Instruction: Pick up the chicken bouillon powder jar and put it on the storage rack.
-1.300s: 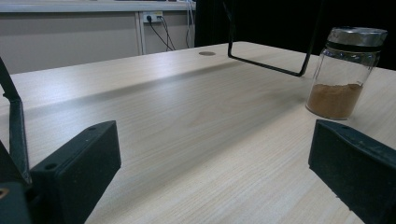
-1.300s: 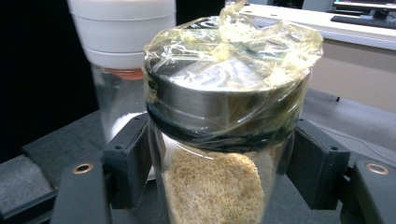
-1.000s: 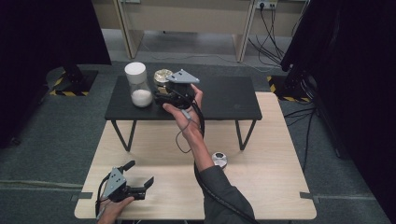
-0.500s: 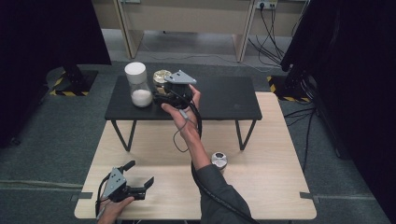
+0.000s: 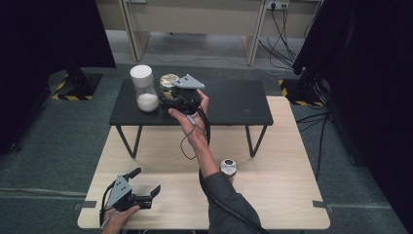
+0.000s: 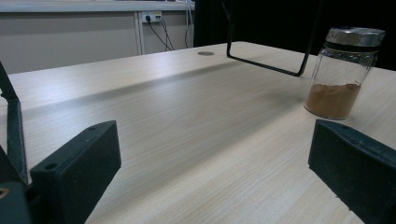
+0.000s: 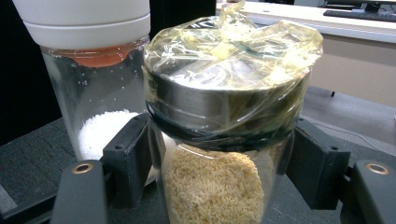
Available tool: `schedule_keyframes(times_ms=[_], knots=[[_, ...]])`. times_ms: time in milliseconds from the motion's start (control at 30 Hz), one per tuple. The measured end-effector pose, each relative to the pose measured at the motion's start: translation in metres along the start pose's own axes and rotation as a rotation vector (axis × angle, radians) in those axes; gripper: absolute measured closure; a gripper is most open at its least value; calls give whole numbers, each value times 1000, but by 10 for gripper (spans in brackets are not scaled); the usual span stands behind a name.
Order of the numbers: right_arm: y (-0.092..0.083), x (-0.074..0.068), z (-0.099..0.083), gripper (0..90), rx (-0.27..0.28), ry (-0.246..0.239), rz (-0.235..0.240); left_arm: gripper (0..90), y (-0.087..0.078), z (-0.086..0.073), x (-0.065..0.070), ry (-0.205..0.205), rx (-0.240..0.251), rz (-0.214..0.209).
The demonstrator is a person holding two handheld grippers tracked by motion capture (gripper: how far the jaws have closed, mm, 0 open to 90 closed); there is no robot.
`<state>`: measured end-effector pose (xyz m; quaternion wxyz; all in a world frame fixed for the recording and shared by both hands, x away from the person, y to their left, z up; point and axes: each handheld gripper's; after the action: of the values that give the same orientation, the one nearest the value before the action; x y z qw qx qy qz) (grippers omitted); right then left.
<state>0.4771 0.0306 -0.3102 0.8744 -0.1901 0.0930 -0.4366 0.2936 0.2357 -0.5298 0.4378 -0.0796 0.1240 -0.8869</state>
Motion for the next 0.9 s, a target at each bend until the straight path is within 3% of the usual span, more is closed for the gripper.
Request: schedule_keyframes(times_ms=[133,233,433,733,900], knots=[[0,1,0,300,3,-2,5,19,0,0,0,0,1,0],[-2,3,1,181,16,43,21,19,0,0,0,0,1,0],[-7,4,1,85,6,66,31,19,0,0,0,2,0,1],[-14,10,-3,30,17,103,35,19,0,0,0,1,0,1],[-19,8,-5,25,23,96,53,19,0,0,0,1,1,2]])
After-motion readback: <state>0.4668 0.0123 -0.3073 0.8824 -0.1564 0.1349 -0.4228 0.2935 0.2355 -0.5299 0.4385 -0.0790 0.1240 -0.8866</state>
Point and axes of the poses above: each handheld gripper's, and its own axes: y roughly forward along the jaws, z roughly out of its top, x roughly to its right, and after that the axes turned 6 degrees about -x, right-handed
